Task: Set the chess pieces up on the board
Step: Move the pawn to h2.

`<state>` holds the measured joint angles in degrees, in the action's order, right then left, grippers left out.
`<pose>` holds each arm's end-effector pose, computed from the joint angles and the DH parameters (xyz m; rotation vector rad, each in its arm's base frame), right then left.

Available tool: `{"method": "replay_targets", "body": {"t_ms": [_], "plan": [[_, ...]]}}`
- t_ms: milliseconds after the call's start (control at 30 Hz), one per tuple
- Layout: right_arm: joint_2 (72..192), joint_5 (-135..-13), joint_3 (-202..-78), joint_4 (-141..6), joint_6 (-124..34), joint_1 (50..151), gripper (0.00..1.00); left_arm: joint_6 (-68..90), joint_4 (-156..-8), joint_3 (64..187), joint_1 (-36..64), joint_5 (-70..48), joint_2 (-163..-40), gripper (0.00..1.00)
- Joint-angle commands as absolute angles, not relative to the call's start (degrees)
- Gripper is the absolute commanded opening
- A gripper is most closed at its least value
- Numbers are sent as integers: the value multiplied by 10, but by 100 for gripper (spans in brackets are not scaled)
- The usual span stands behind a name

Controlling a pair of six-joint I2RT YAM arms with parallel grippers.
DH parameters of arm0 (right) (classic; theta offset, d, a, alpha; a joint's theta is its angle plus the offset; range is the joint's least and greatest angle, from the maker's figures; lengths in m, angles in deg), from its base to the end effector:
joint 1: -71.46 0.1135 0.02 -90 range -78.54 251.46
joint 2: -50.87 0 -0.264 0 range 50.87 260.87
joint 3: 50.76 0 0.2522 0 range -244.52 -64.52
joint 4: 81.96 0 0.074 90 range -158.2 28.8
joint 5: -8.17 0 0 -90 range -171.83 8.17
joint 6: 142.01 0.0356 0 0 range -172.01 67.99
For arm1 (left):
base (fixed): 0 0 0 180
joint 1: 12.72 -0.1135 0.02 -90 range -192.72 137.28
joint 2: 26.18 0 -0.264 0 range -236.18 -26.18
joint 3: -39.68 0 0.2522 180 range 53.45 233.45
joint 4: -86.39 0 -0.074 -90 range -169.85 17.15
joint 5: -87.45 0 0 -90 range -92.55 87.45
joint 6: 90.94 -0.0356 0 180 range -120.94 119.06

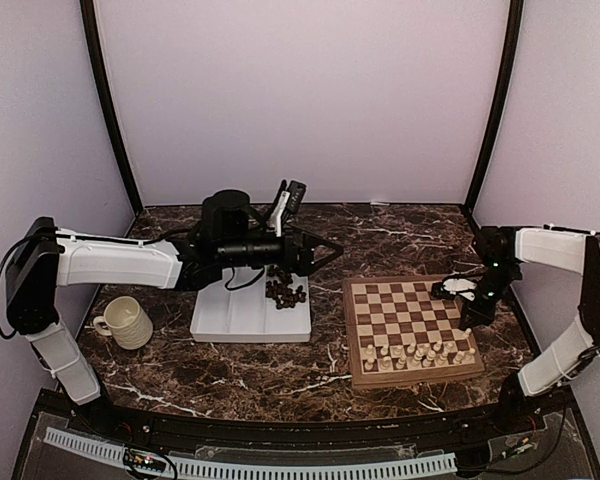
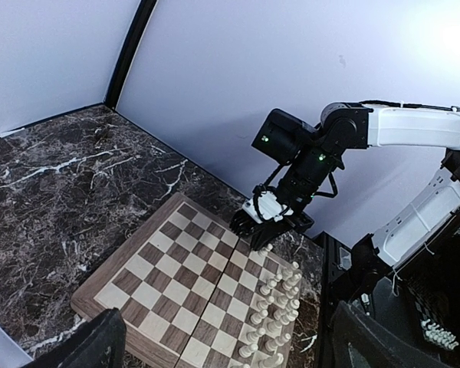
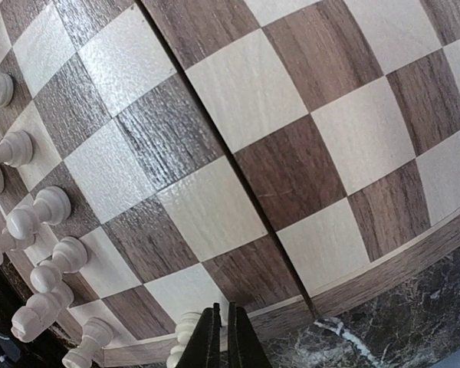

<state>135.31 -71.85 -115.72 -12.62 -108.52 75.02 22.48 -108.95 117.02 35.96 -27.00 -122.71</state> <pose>0.2336 0.0207 0.1831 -1.5227 2.6282 0.2234 0.2493 -0.3059 0.2857 0.7353 1.6453 -1.2812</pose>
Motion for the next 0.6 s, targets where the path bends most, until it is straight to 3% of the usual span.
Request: {"method": "replay_targets", "body": {"t_ms": [0, 567], "plan": [[1362, -720, -1150, -130, -1075, 746, 6, 236, -1112, 1174, 361, -295, -1231, 96], [1361, -752, -1155, -138, -1061, 725, 6, 238, -1119, 1173, 361, -306, -1237, 94]]}}
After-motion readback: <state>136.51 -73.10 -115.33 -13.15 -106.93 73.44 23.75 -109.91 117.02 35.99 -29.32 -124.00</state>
